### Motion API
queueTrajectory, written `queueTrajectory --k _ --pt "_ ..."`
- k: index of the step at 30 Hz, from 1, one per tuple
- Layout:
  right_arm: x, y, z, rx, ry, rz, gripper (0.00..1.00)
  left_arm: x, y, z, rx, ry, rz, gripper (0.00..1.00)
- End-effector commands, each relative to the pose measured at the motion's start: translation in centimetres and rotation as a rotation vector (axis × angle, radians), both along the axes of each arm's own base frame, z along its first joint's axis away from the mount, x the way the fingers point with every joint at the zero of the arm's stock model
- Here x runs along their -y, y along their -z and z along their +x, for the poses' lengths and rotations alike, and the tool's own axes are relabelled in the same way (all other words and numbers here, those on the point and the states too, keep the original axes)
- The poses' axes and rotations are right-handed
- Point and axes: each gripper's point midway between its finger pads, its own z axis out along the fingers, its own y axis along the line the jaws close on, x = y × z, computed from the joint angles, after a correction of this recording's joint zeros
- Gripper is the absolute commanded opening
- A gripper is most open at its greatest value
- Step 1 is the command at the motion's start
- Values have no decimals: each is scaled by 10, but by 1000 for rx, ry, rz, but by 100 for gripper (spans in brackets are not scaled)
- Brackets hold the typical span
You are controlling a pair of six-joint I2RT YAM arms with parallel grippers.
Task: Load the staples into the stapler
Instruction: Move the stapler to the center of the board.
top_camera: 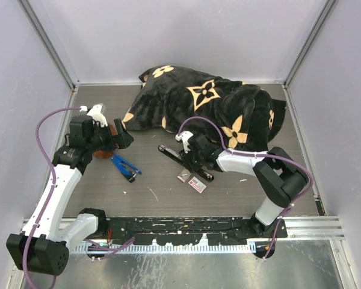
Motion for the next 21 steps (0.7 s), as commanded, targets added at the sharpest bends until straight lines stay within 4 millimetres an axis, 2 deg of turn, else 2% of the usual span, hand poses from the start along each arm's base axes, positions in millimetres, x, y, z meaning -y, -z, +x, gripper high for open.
queueTrajectory --k 1,8,14,16,18,21 --pt "-30 -21 19 104 -85 57 33 9 -13 0 52 25 -44 96" --pt "-61 -28 0 137 -313 111 19 18 -6 -9 30 43 -89 96" --pt "-73 -21 -26 129 -477 94 18 36 11 -16 -13 75 -120 96" --pt "-74 -20 -30 130 -480 89 26 47 16 -18 -25 94 -132 95" --pt "-73 -26 -27 142 -452 95 42 57 21 -19 -32 110 -139 95" --pt "-71 -45 -20 190 -386 126 60 70 29 -19 -46 121 -150 96"
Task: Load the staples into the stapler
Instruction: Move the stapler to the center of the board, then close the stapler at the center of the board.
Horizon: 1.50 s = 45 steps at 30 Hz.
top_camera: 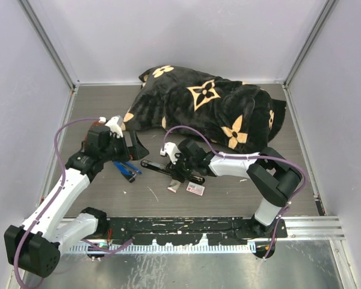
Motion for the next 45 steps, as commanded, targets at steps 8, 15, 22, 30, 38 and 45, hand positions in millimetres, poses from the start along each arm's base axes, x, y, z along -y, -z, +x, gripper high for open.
queueTrajectory --k 8,15,22,30,38,45 --pt "12 -100 20 81 268 307 82 42 19 22 17 30 -47 94" --pt "57 -88 -9 -34 430 342 82 57 44 34 -17 63 -10 78" --pt "85 -48 -23 -78 507 222 80 67 69 34 -87 83 1 66" --pt "84 -35 -19 -94 515 175 79 63 83 33 -107 62 16 64" --pt "70 -28 -23 -139 434 155 78 63 88 34 -115 62 24 61" --pt "70 -21 -17 -135 452 131 70 62 95 35 -122 63 39 60"
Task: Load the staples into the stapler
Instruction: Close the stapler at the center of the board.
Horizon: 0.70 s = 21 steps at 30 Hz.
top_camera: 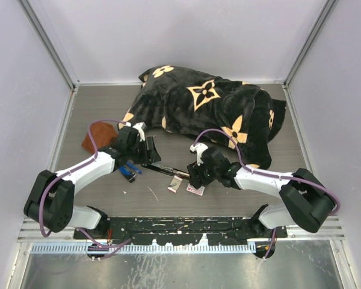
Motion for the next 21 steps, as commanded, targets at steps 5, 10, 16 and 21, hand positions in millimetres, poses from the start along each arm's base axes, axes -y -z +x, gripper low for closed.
queueTrajectory --k 5,10,16,21 --pt "-13 -15 16 67 -14 27 56 2 -1 10 51 0 4 59" --pt "-16 -12 15 54 -30 27 47 1 4 9 40 7 16 59" --pt "-21 -32 17 65 -67 30 38 0 14 7 27 15 31 56" --pt "-21 -53 16 72 -124 -13 37 4 15 9 30 28 15 53"
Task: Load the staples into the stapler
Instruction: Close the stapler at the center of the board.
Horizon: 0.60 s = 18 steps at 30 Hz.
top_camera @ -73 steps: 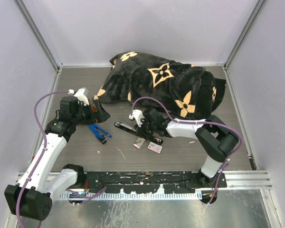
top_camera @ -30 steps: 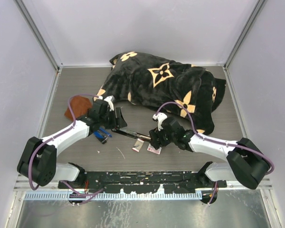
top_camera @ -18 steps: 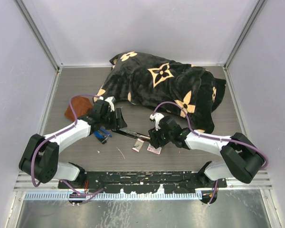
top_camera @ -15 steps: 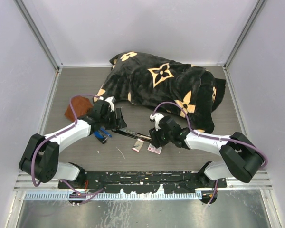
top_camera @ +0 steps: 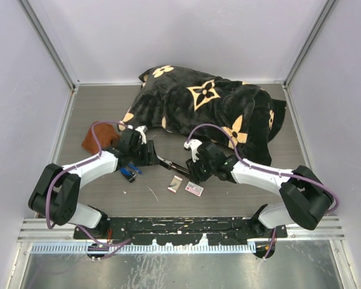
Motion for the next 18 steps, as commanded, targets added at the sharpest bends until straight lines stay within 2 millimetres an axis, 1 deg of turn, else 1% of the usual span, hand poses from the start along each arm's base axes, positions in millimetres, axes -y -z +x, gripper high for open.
queueTrajectory --k 1,4,8,9,10,12,13,15,17,18 --pt "-12 -42 12 70 -52 21 37 10 -14 13 83 26 -42 53" --pt "-13 -49 14 55 -46 0 37 16 -35 17 149 39 -88 53" --pt "-15 -61 18 40 -32 -23 37 16 -65 22 275 46 -127 52" --pt "-16 -64 19 37 -27 -29 37 17 -77 24 316 49 -147 53" --pt "-16 -67 21 36 -20 -34 37 19 -84 25 336 57 -159 53" --pt "-18 -73 24 35 -11 -37 37 25 -88 27 333 71 -179 53" --pt "-20 -76 25 33 -10 -34 37 29 -80 29 302 77 -181 53" --pt "-23 -83 28 34 -7 -30 37 40 -79 28 289 116 -213 53" --pt "-27 -91 33 41 0 -22 37 49 -81 26 326 161 -232 54" --pt "-28 -94 36 43 5 -23 37 51 -82 25 358 183 -232 56"
